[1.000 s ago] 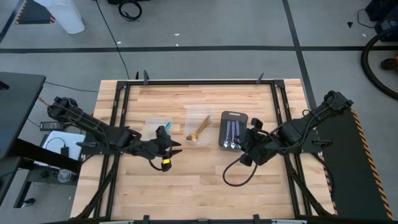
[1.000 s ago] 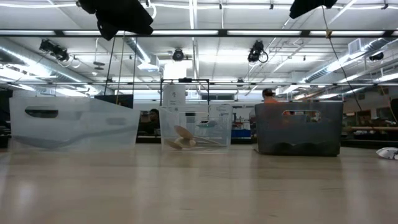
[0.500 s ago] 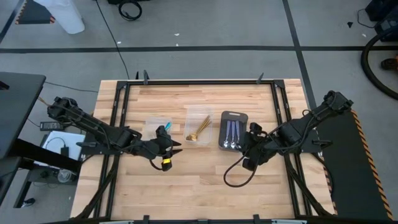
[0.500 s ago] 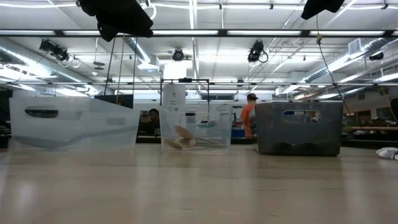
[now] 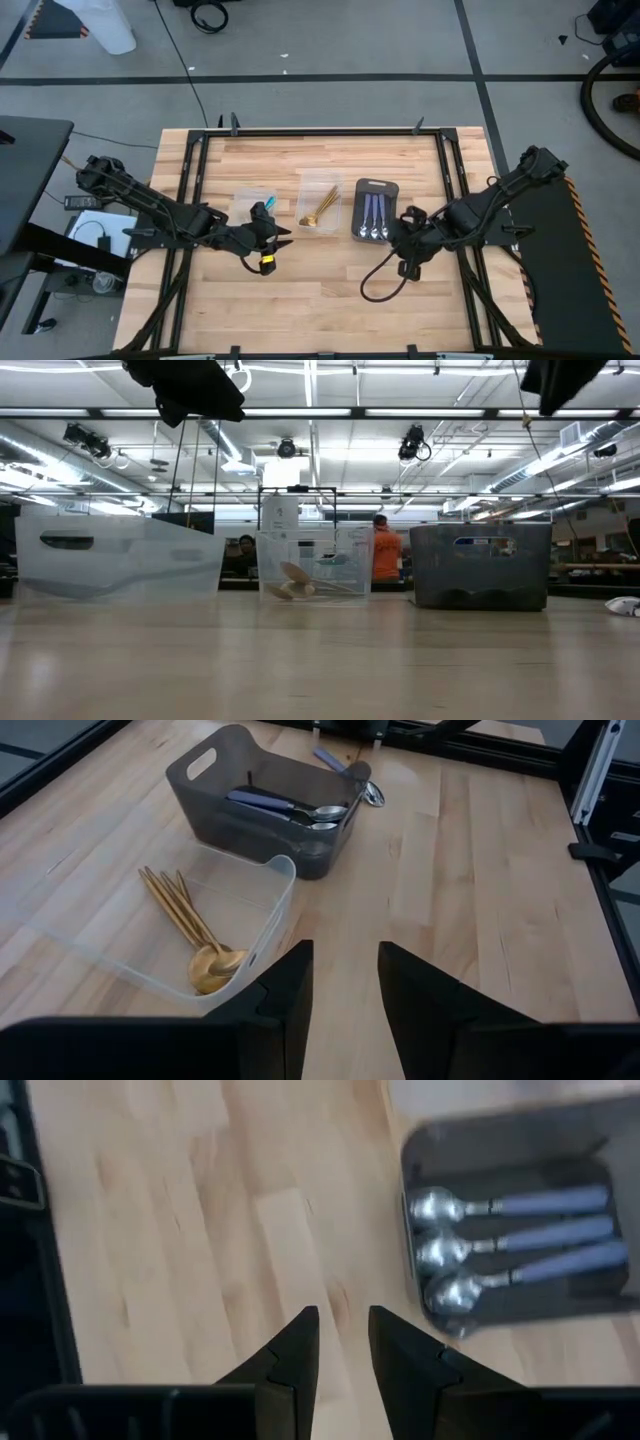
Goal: Sort silverware by color (type)
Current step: Put the purple spoon into the black bin
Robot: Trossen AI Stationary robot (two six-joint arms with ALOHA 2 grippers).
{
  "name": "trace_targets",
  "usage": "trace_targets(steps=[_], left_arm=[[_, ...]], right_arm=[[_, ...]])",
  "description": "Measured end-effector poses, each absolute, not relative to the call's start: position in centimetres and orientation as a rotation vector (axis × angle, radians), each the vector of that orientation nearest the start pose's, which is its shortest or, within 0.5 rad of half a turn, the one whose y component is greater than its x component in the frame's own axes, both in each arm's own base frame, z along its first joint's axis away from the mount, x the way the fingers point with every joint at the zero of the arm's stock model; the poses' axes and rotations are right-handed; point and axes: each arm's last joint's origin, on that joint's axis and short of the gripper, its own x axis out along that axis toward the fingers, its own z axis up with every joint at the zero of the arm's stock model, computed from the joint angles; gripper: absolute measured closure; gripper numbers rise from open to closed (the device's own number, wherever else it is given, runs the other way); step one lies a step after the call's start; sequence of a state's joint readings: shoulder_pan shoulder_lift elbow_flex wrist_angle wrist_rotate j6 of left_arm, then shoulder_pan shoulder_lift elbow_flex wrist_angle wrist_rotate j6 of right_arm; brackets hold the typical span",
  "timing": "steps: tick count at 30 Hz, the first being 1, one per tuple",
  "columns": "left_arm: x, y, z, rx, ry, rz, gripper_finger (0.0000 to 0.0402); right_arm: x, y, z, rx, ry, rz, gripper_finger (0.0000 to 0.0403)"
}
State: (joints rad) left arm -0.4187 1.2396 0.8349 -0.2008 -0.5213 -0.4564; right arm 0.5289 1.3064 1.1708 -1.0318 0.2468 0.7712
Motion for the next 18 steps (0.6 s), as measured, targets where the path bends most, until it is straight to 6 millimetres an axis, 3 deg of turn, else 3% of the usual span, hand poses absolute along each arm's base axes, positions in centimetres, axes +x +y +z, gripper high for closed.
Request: trace_targets(steps=[10,18], left_arm=[[24.3,-9.2,25.9,-0.171,0.502,0.219,0.0278],[24.3,-9.2,25.9,-0.172,0.502,0.219,0.0278]], right_arm=[[19.7,10.8,26.9,0.187,1.257,-0.23,0.0302],[18.4,10.1,23.8,0.004,1.385,-0.202,0.0302]])
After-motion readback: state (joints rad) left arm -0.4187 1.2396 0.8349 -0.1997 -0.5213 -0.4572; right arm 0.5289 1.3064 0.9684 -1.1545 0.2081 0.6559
